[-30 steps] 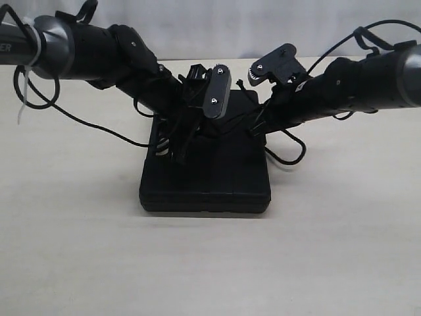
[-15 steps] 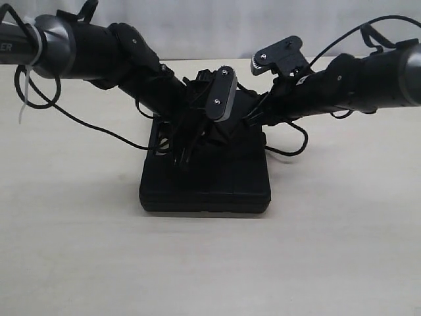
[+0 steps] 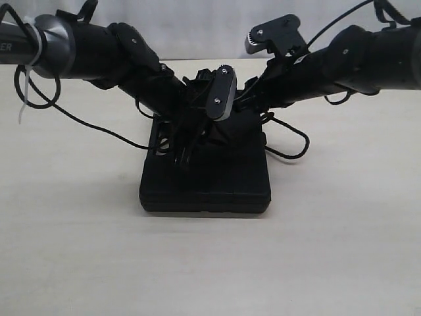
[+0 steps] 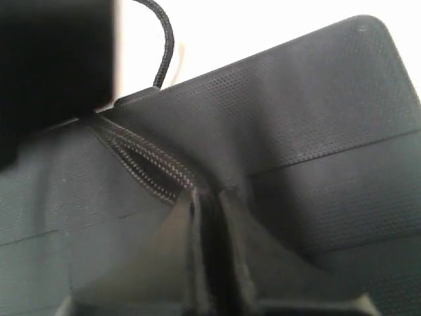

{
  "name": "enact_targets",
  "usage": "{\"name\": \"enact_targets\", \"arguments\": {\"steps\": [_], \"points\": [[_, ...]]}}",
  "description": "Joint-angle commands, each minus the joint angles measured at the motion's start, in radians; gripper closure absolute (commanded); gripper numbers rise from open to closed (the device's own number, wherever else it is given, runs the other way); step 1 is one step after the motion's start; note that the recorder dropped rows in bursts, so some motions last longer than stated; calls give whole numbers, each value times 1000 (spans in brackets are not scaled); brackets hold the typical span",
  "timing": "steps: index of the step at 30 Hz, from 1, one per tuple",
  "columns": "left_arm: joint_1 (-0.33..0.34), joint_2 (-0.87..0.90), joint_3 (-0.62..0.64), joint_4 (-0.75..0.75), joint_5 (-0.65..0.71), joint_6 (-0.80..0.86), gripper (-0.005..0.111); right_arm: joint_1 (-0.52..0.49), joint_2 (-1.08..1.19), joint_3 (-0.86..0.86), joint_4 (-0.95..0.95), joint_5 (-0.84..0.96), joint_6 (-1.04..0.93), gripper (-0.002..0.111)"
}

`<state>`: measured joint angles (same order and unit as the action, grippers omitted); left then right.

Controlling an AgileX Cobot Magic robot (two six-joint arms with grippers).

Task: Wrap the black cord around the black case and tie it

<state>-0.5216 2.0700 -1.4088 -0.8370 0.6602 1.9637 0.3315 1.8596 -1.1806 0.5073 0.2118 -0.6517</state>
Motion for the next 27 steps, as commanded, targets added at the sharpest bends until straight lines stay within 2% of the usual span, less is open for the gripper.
{"name": "enact_targets", "arguments": {"steps": [1,9,16,23,27], "points": [[-2,-4,0,-12,3,2,107,8,52,-29,1,5,-47,60],[-2,-4,0,-12,-1,2,107,8,125,-30,1,-162,-43,61],[-2,-4,0,-12,-1,2,107,8,169,-36,-22,-212,-51,104],[0,-4,0,-8,-27,-6,107,8,28,-39,-20,-136,6,104],[8,-4,0,53,-51,-63,107,8,-67,-39,-18,-138,44,104]]}}
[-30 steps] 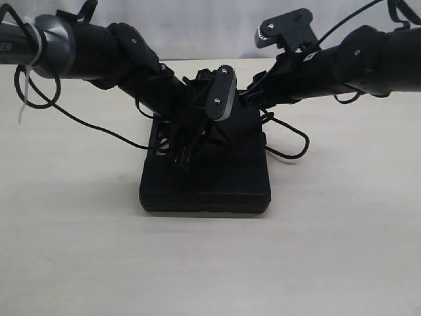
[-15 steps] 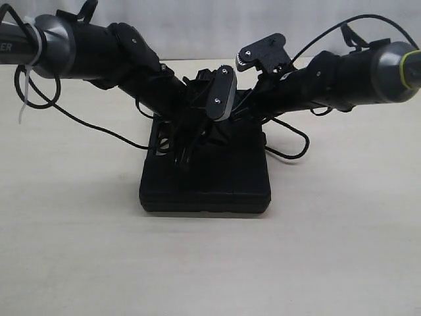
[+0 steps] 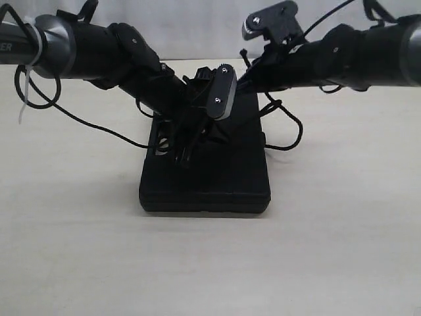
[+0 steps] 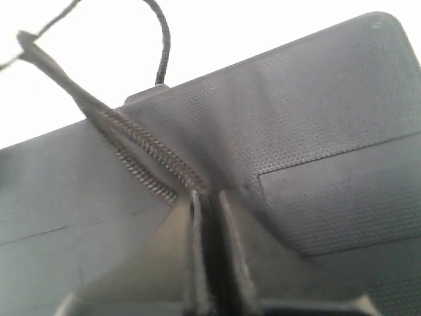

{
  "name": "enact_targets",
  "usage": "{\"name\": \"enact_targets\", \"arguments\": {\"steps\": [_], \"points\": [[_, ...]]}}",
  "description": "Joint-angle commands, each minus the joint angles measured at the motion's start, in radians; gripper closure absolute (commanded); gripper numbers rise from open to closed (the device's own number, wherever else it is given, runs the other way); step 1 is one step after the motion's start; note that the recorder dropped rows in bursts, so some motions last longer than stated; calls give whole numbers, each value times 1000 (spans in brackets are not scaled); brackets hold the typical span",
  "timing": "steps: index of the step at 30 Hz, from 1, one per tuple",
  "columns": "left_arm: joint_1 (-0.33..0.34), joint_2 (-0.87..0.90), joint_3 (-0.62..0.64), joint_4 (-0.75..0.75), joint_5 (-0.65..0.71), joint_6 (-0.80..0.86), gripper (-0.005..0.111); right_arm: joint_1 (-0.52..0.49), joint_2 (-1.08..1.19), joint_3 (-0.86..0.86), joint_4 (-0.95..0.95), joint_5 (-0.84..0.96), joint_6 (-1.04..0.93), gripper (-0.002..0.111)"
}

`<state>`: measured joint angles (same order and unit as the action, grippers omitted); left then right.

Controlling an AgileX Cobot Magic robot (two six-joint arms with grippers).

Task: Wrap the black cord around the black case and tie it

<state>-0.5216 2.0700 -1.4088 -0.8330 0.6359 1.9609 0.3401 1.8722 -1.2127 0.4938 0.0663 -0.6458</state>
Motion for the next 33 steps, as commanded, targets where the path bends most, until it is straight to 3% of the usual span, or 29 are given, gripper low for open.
{"name": "enact_targets", "arguments": {"steps": [1,3,8,9,12,21,25,33], "points": [[10,-4,0,73,-36,-82,107,0,-99,-7,-5,7,51,104],[19,-4,0,123,-64,-140,103,0,-145,-7,-5,13,60,104],[85,-4,0,118,-120,-236,68,-53,-239,-5,-5,73,92,104],[96,-4,0,118,-118,-238,66,-75,-239,-3,-5,86,104,104],[128,-27,0,116,-115,-282,66,-146,-239,66,-5,76,143,104],[131,-127,0,108,-90,-413,66,-239,-239,252,-5,-66,145,104],[129,-127,0,22,-94,-408,66,-284,-230,307,-5,-99,145,104],[125,-121,0,-186,-64,-244,66,-293,-162,360,-5,-157,146,104]]}}
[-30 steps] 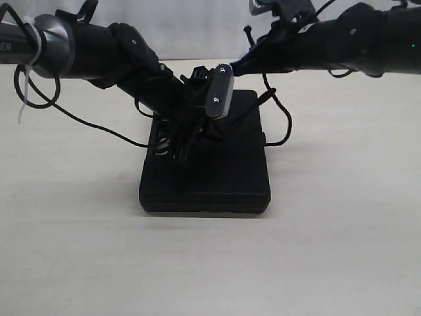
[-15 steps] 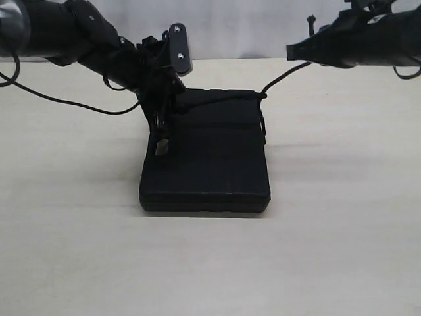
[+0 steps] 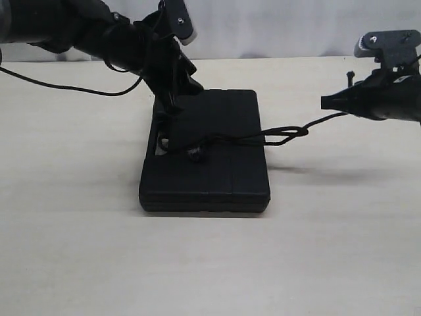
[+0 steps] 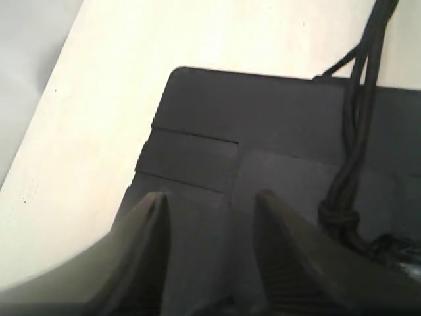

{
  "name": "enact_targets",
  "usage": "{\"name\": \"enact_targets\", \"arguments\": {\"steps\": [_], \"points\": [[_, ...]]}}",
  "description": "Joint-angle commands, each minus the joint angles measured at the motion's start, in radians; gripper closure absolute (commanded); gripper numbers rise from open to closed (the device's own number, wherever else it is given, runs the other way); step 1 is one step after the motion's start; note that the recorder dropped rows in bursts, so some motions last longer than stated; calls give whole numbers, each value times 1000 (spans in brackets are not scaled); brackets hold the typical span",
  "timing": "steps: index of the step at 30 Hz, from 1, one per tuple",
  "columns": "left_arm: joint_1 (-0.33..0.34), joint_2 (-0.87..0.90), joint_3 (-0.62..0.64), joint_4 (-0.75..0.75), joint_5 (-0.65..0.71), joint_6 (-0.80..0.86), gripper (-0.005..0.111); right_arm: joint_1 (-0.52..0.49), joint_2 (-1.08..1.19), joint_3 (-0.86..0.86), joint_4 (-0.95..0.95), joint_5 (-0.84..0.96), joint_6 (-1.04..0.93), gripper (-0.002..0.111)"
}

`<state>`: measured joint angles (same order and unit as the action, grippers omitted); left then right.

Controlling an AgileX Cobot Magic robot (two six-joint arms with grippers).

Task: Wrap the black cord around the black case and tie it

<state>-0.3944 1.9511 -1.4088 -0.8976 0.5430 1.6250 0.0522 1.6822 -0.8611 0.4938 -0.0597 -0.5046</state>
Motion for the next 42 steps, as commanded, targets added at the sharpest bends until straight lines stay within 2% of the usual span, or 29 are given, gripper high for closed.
{"name": "enact_targets", "arguments": {"steps": [1,7,9,14,17,22,25,31,33,36,37,38,39,42], "points": [[-2,-3,0,-154,41,122,66,-5,33,9,-5,-35,9,104],[-2,61,0,-437,157,412,66,-5,33,9,-5,-43,22,104],[-2,106,0,-490,198,512,66,-5,33,9,-5,-43,22,104],[-17,187,0,-591,186,518,66,-3,33,7,-5,-45,27,104],[-43,203,0,-597,161,518,66,-3,33,7,-5,-47,27,104],[-83,203,0,-485,215,518,66,-3,33,7,-5,-47,30,104],[-106,203,0,-385,192,518,66,-3,33,7,-5,-47,30,104],[-136,248,0,-371,-81,518,67,-3,33,7,-5,-47,35,104],[-136,259,0,-354,-134,518,74,-3,33,7,-5,-47,35,104],[-136,254,0,-304,-160,516,93,-3,33,7,-13,-54,33,104],[-136,240,0,-297,-160,516,105,-10,33,7,-13,-69,27,104],[-136,231,0,-279,-160,506,107,-18,33,7,-13,-69,27,104],[-136,215,0,-214,-162,448,107,-36,39,7,-13,-71,27,104],[-112,203,0,143,-211,146,107,-79,94,7,-13,-84,38,104]]}}
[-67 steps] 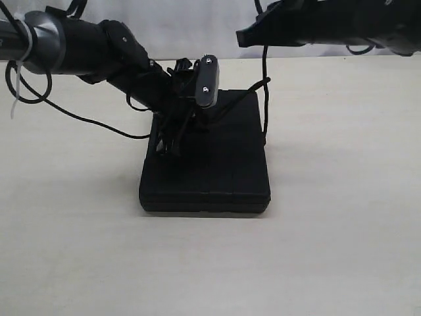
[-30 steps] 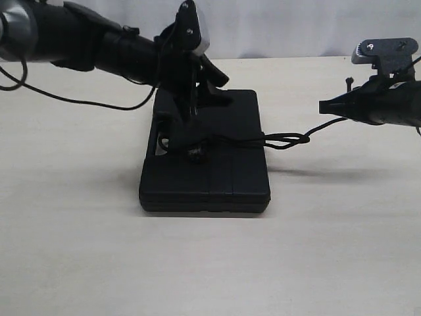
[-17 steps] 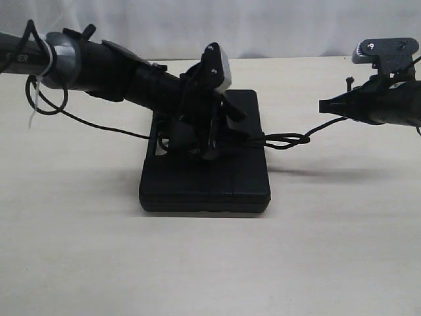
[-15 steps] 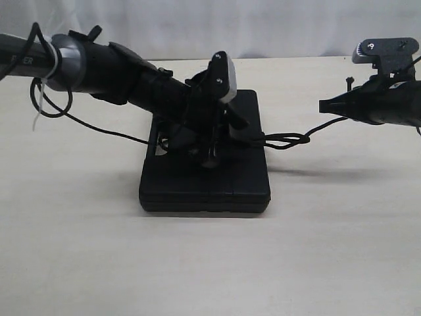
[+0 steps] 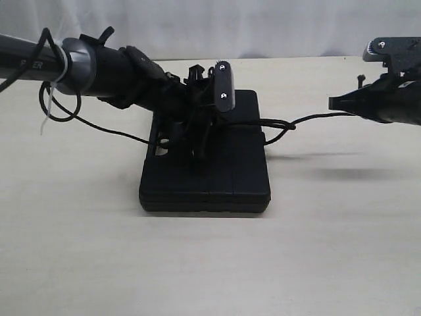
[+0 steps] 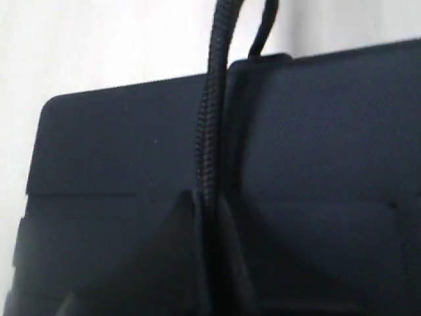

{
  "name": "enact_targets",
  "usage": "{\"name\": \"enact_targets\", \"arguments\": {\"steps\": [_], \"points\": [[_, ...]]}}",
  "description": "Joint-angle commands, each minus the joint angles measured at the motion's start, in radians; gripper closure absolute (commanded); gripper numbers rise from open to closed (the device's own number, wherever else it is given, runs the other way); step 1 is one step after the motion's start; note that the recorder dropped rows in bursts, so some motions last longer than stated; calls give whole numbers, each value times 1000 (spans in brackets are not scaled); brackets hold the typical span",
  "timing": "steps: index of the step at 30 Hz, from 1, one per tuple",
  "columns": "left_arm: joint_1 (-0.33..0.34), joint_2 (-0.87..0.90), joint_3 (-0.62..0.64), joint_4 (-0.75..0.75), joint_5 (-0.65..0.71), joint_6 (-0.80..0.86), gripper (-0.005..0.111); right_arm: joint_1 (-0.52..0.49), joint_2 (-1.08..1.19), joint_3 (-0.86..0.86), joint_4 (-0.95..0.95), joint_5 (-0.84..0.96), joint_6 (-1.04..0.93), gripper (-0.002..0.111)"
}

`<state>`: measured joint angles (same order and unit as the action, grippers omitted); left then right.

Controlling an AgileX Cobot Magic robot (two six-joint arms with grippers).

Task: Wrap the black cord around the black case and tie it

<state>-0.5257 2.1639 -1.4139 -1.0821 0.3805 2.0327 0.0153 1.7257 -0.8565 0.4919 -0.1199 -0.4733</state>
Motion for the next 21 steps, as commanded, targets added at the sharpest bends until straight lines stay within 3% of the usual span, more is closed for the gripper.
{"name": "enact_targets", "arguments": {"steps": [1,2,4,10,17,18,21], "points": [[31,-10,5,401,-42,-329,107,-42,61,2,-11,-29,7,104],[50,-14,5,520,-15,-429,107,-42,87,2,-11,-40,7,104],[68,-27,5,603,52,-479,107,-45,122,2,-11,-57,7,104],[72,-78,5,610,162,-486,107,-181,164,0,-9,-24,21,104],[72,-77,5,633,175,-522,106,-188,164,0,-9,-24,22,104],[72,-77,5,633,174,-522,103,-188,164,0,-9,-29,22,104],[72,-79,5,625,157,-522,81,-188,164,-9,-9,-40,26,100]]}}
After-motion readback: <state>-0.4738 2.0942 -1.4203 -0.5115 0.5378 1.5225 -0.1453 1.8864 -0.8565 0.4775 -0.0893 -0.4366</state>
